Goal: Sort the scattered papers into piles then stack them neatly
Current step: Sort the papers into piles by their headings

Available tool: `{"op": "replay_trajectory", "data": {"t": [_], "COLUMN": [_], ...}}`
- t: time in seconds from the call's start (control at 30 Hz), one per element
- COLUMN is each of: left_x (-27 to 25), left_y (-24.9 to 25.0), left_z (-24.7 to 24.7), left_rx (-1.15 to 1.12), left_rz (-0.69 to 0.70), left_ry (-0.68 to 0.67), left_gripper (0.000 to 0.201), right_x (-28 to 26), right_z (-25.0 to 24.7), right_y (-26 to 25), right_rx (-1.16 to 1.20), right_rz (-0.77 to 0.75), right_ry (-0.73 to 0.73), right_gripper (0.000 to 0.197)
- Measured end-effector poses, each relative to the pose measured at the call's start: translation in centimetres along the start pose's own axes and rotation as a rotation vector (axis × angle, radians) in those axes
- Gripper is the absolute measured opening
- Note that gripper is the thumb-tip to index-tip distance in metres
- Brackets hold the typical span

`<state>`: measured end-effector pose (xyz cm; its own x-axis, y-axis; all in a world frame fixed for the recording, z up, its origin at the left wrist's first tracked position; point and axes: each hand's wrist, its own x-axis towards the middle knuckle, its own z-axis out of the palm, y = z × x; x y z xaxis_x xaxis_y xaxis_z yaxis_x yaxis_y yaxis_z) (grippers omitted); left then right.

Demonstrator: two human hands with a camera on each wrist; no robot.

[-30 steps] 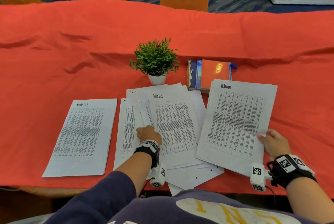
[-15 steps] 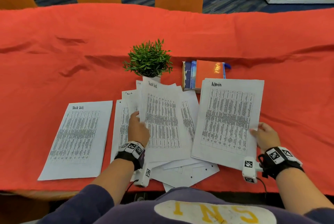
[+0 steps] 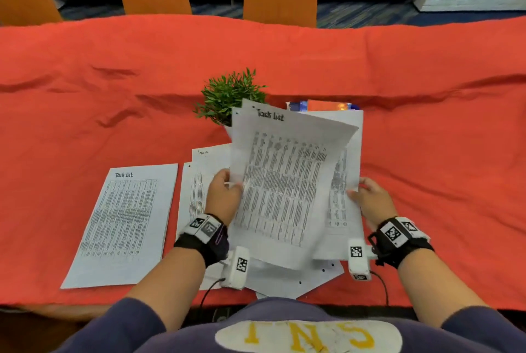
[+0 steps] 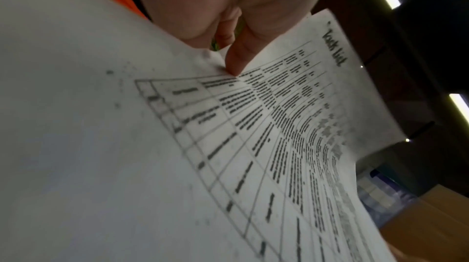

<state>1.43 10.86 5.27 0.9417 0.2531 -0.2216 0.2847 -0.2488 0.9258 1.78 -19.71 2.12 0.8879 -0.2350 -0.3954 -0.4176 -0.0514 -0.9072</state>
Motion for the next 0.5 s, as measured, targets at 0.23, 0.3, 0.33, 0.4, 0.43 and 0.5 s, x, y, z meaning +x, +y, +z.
{"op": "replay_trajectory", "data": {"t": [0.23,0.3,0.33,0.4,0.43,0.5], "left_x": [0.6,0.7,0.7,0.8,0.8,0.8], "left_y": [-2.9,-3.1,-3.3,-3.6,-3.7,-3.8], "left_z": [2.5,3.0,3.3,3.8,4.0,4.5], "left_rx": [0.084,0.073,0.065,0.053,0.066,0.110], "left_rz": [-0.198,-0.222,-0.244,-0.300,-0.319,-0.324], "left_ry": [-0.030,-0.030,-0.025,-0.026,-0.030,-0.053], "left_gripper": [0.016,0.025,0.029,0.034,0.037,0.045], "right_x": [-0.9,-1.1,-1.3,-1.7,-1.5,-1.3], "right_z": [2.3,2.4,2.4,2.5,2.5,2.4], "right_y": [0.9,1.3,1.4,1.6,1.8,2.0], "right_rx": [0.068,0.073,0.076,0.095,0.085,-0.001], "right_rz": [0.007,0.022,0.028,0.057,0.077,0.097], "right_ry": [-0.135,-0.146,-0.156,-0.180,-0.176,-0.160], "right_gripper": [0.018,0.019,0.019,0.016,0.013,0.017]}}
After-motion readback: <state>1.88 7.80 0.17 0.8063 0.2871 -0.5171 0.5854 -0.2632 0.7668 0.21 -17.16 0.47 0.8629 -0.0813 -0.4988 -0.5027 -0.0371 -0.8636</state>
